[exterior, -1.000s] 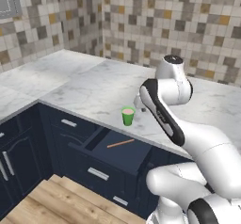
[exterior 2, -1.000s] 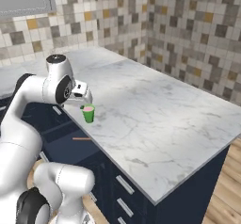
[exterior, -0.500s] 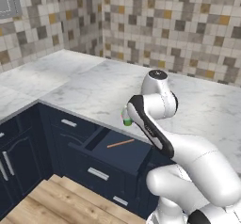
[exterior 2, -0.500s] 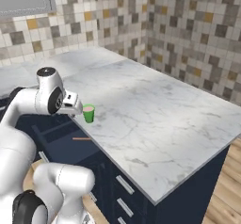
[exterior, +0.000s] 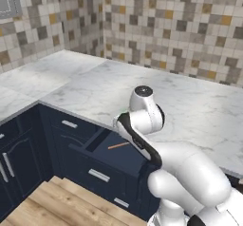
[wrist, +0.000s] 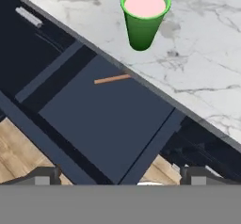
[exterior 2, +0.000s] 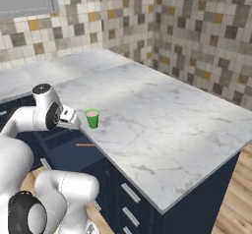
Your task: Pick up the straw from the left drawer and put it inside the smoothie cup.
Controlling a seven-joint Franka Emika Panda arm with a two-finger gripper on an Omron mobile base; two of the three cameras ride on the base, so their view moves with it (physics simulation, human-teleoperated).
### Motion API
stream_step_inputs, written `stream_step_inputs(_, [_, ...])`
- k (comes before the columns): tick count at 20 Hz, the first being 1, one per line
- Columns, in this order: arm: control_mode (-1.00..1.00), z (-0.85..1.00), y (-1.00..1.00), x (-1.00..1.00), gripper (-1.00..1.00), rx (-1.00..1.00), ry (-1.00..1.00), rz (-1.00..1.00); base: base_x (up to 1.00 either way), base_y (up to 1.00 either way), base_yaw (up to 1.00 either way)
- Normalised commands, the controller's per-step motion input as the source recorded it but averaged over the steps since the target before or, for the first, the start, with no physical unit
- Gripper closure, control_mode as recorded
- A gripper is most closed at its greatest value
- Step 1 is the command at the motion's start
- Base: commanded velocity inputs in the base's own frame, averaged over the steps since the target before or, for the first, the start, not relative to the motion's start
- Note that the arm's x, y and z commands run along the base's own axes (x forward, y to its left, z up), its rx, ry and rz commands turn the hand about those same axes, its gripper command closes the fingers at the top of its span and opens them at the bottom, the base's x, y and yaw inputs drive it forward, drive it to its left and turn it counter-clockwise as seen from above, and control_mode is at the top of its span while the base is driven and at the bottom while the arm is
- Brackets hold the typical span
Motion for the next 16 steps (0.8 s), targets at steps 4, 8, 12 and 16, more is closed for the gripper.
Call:
stream_step_inputs(4, [-1.0, -0.45, 0.27, 0.07, -1.0, 0.0, 0.0, -0.28, 0.0, 0.0, 0.0])
stream_step_inputs(8, [-1.0, -0.35, 0.13, 0.14, -1.0, 0.0, 0.0, -0.24, 0.0, 0.0, 0.0])
stream_step_inputs(12, [-1.0, -0.11, 0.12, 0.21, -1.0, 0.0, 0.12, -0.2, 0.0, 0.0, 0.0])
stream_step_inputs(16, [-1.0, 0.0, 0.01, 0.3, -1.0, 0.05, 0.05, -0.15, 0.0, 0.0, 0.0])
